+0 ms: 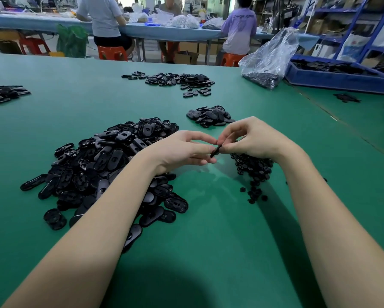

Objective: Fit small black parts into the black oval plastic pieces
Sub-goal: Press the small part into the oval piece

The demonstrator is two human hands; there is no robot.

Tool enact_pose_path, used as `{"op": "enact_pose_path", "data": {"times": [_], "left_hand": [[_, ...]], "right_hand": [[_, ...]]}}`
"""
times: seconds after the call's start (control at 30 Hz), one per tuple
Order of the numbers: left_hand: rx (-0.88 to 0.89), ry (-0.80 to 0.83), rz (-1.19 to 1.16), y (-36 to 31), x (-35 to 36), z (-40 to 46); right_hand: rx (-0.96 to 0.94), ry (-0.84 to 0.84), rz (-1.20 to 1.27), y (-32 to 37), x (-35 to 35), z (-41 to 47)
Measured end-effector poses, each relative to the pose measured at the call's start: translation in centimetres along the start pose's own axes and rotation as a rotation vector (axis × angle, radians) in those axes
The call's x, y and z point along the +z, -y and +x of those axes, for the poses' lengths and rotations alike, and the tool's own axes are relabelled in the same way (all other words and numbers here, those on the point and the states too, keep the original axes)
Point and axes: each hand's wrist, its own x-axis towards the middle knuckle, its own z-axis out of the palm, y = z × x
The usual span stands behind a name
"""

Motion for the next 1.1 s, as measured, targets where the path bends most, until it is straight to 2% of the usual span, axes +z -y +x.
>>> {"op": "enact_pose_path", "data": {"times": [0.13, 0.27, 0.47, 0.8, 0.93, 1.1], "left_hand": [[-0.029, -0.022, 0.002, 0.0, 0.0, 0.1], [-0.008, -0.112, 0.007, 0.3, -0.2, 0.3], [0.017, -0.203, -0.049, 0.6, -0.2, 0.7], [0.031, -0.259, -0.096, 0.7, -0.3, 0.6], [0.033, -0.269, -0.105, 0.7, -0.3, 0.7], [0.052, -0.272, -0.102, 0.7, -0.2, 0.6]], "right_hand": [[0.029, 0.026, -0.022, 0.0, 0.0, 0.2], [0.139, 0.024, -0.232, -0.5, -0.6, 0.2], [0.296, 0.112, -0.444, -0.9, -1.5, -0.4], [0.345, 0.074, -0.482, -1.6, -1.4, -0.5], [0.298, 0.054, -0.409, -1.7, -1.6, -0.4], [0.181, -0.025, -0.012, -1.3, -1.3, -0.3]]}}
